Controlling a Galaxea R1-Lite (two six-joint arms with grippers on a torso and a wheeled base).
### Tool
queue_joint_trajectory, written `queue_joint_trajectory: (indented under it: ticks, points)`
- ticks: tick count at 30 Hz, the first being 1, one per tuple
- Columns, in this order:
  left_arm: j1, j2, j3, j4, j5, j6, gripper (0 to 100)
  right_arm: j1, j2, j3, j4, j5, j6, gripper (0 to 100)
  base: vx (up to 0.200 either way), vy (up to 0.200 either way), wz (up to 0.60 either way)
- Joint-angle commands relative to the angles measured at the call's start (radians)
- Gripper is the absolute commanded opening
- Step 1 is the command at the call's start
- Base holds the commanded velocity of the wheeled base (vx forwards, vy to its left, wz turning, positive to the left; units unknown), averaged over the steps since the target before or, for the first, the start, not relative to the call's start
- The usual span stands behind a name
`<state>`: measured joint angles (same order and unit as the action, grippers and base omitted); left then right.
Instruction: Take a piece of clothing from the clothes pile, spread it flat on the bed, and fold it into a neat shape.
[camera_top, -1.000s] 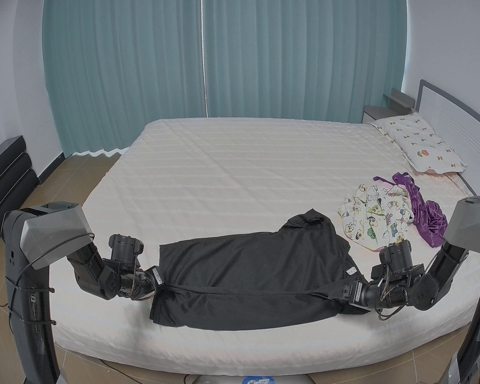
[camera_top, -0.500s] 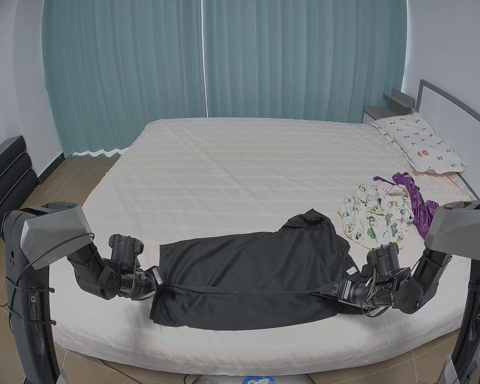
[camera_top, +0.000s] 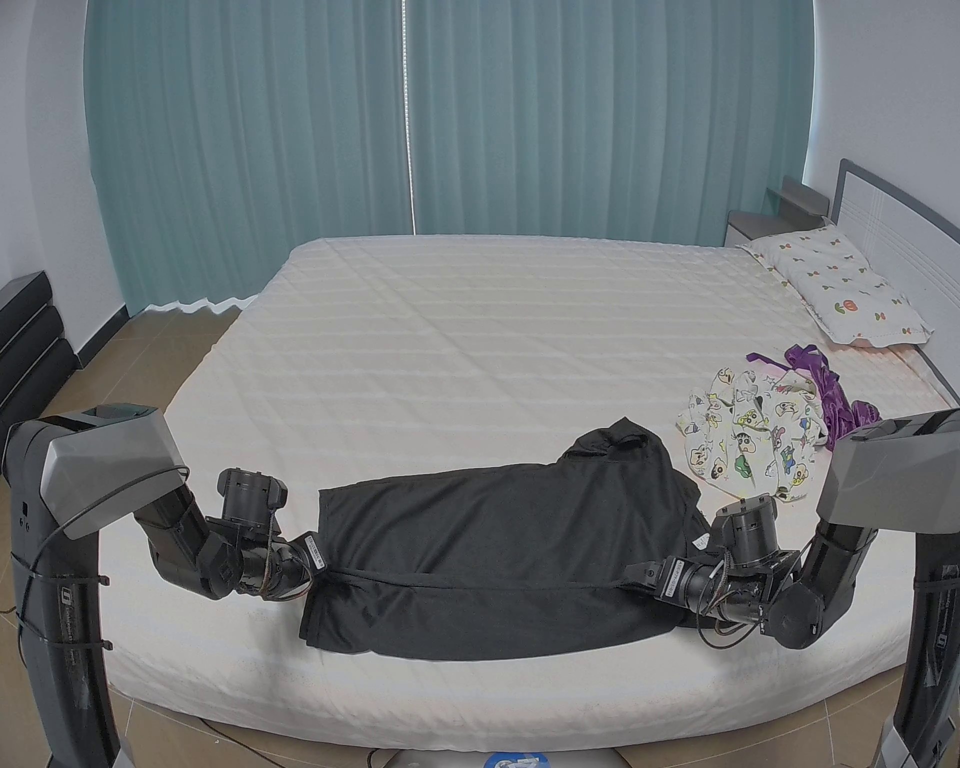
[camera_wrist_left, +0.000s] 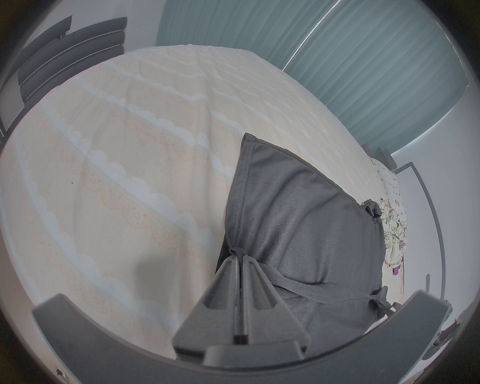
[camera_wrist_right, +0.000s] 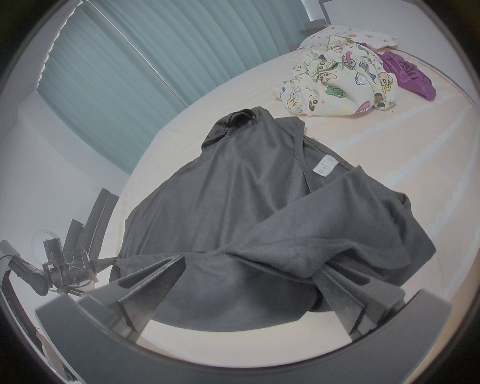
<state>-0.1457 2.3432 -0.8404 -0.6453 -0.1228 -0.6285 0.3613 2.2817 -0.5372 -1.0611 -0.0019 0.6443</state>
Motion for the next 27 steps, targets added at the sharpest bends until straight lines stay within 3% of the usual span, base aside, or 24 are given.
queue_joint_trajectory:
  ticks: [1, 7, 15, 16, 19, 21, 27]
  points:
    - [0.0, 0.002, 0.0, 0.0, 0.0, 0.0, 0, 0.011, 0.048, 0.003, -0.079, -0.003, -0.002, 100, 0.0, 0.0, 0.0]
    - [0.0, 0.002, -0.002, 0.0, 0.0, 0.0, 0, 0.027, 0.053, 0.065, -0.243, 0.023, 0.021, 100, 0.0, 0.0, 0.0]
    - [0.0, 0.002, 0.0, 0.0, 0.0, 0.0, 0, 0.033, 0.002, 0.108, -0.25, 0.095, 0.04, 100, 0.0, 0.0, 0.0]
    - [0.0, 0.002, 0.0, 0.0, 0.0, 0.0, 0, 0.025, -0.033, 0.126, -0.249, 0.149, 0.06, 100, 0.0, 0.0, 0.0]
    - [0.0, 0.002, 0.0, 0.0, 0.0, 0.0, 0, 0.019, -0.051, 0.132, -0.244, 0.174, 0.071, 100, 0.0, 0.0, 0.0]
    - [0.0, 0.002, 0.0, 0.0, 0.0, 0.0, 0, -0.018, -0.074, 0.154, -0.234, 0.224, 0.072, 100, 0.0, 0.0, 0.0]
    - [0.0, 0.002, 0.0, 0.0, 0.0, 0.0, 0, -0.024, -0.085, 0.181, -0.214, 0.247, 0.058, 100, 0.0, 0.0, 0.0]
